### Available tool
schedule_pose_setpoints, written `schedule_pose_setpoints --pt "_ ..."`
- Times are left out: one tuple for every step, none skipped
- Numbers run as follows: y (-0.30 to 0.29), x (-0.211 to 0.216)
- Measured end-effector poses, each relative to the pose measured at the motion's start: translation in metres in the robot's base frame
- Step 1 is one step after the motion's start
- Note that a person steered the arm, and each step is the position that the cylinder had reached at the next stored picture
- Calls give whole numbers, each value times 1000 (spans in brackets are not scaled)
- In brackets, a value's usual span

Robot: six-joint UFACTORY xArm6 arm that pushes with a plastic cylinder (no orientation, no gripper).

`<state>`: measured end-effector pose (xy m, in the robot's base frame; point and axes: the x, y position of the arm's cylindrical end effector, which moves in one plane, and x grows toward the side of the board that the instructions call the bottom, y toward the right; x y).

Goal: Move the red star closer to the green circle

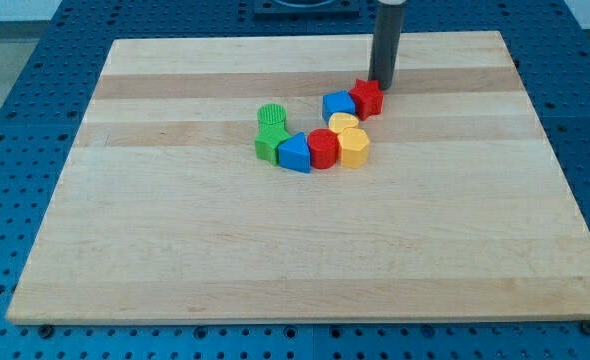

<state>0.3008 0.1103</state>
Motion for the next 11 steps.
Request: schedule_pose_setpoints --pt "33 0" --pt "44 22" --pt "26 52" --pt "3 59" --pt "-5 52" --pt "-14 40" --pt "-32 31" --pt "-47 18" --pt "-47 -7" --pt "-47 -32" --pt "-61 -36"
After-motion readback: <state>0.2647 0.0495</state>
